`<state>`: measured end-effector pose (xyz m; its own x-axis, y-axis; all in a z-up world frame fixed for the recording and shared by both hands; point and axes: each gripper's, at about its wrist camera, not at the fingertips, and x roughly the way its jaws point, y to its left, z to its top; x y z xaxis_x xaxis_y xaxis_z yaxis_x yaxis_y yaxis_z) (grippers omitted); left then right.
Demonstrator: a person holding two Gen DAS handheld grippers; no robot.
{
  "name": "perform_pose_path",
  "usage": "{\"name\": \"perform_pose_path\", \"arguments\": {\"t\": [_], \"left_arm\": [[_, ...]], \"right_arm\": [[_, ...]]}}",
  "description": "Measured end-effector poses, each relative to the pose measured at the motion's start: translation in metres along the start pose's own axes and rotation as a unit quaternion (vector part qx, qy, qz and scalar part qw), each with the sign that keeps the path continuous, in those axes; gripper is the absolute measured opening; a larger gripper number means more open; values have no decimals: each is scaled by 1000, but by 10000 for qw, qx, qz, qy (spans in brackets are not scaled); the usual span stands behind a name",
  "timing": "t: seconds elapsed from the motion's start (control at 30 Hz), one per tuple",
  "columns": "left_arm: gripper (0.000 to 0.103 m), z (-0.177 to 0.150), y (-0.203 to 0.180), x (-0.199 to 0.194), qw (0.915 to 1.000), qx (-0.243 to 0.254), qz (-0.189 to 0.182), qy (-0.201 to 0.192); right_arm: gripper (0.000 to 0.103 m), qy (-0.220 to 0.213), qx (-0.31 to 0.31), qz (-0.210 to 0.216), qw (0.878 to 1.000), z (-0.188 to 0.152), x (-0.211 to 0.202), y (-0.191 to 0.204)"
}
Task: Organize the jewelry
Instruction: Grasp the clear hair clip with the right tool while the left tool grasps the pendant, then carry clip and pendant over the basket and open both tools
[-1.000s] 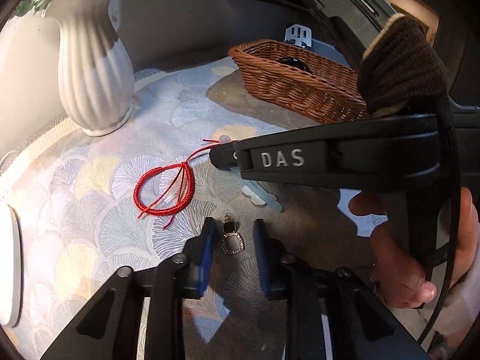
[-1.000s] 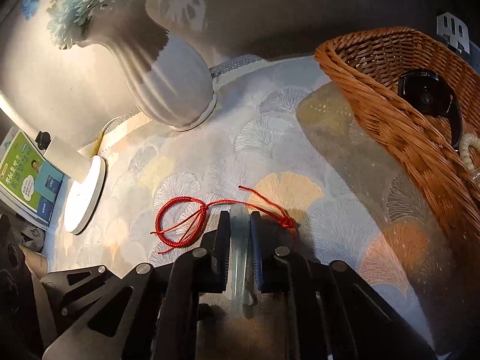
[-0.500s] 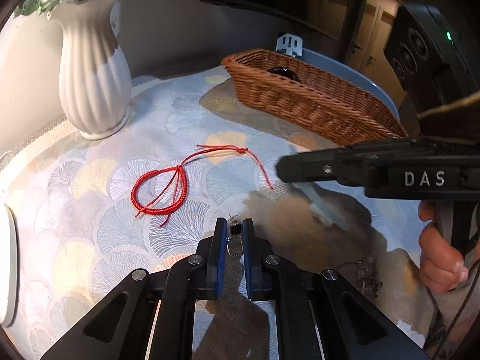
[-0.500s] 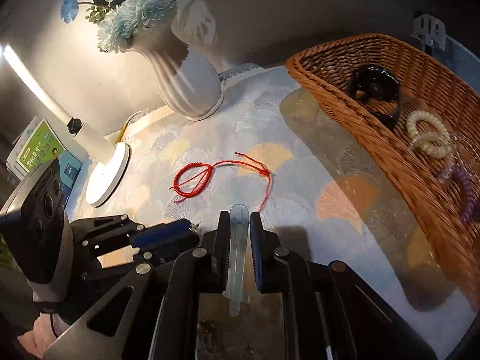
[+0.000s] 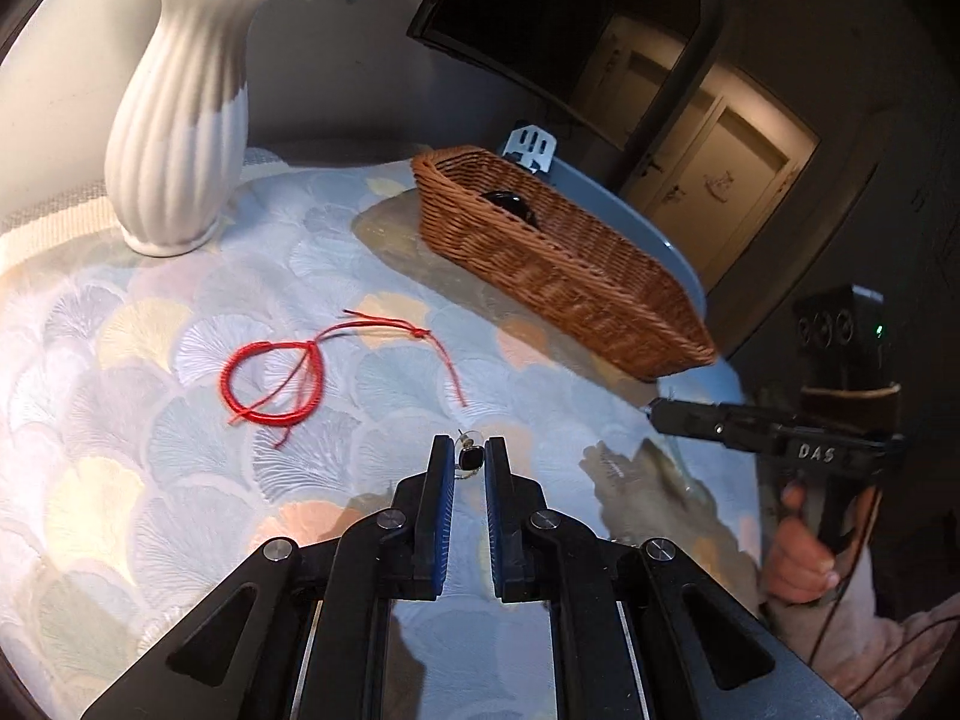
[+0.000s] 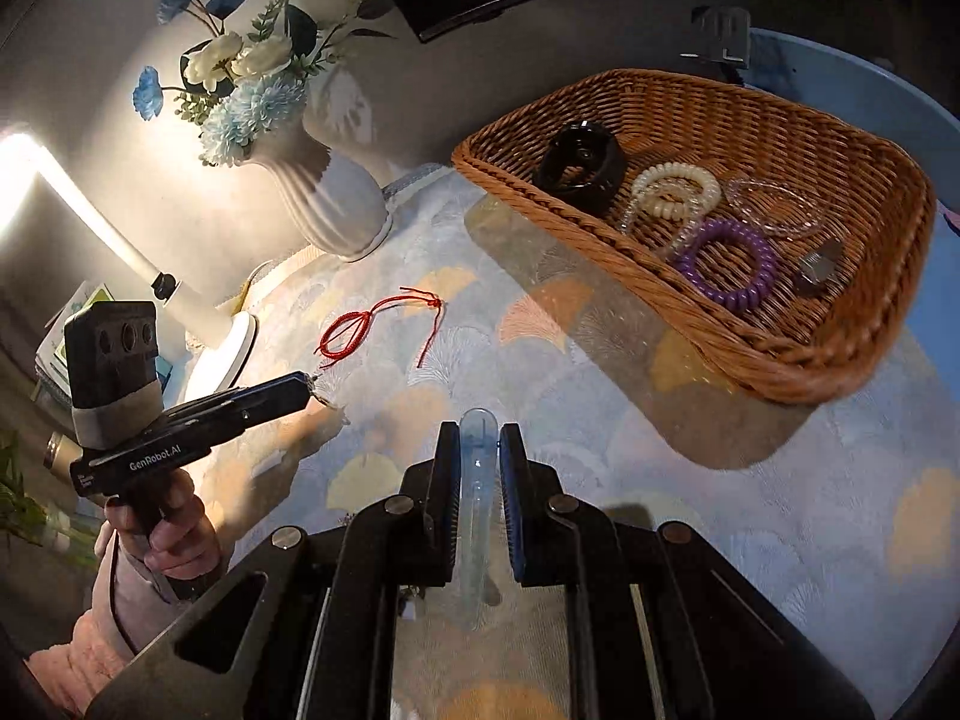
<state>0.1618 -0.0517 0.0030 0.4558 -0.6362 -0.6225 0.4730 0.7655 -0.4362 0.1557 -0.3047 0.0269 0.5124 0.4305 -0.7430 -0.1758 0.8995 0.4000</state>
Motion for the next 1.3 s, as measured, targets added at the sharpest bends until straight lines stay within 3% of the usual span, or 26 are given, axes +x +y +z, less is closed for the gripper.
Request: {"name": "perform_pose_path", "arguments": {"t": [0.2,0.47,0.6,0.73,0.9,1.1,1.23,1.3], "left_arm": [[10,10,-27,-4,9995,2,-300,-84],[10,58,-93,6,9970,553,-473,-257],[10,88,-123,30,9957,759,-497,-185],[10,111,-143,59,9949,946,-356,-44],[10,129,-146,105,9955,872,-290,242],[10,127,-139,145,9952,779,-196,562],[10,126,-134,157,9952,756,-141,603],[10,127,-133,154,9956,713,-335,517]], "right_arm": [[16,-220,13,78,9997,4,-26,-6],[16,-958,290,89,9949,40,-81,-38],[16,-1019,708,465,9912,68,-92,-66],[16,-1022,710,-87,9922,95,-89,-80],[16,-703,725,-670,9926,117,-55,-103],[16,-228,472,-1601,9857,129,-14,-120],[16,-209,569,-1348,9890,129,-8,-133],[16,-315,651,-1308,9888,128,-11,-137]]}}
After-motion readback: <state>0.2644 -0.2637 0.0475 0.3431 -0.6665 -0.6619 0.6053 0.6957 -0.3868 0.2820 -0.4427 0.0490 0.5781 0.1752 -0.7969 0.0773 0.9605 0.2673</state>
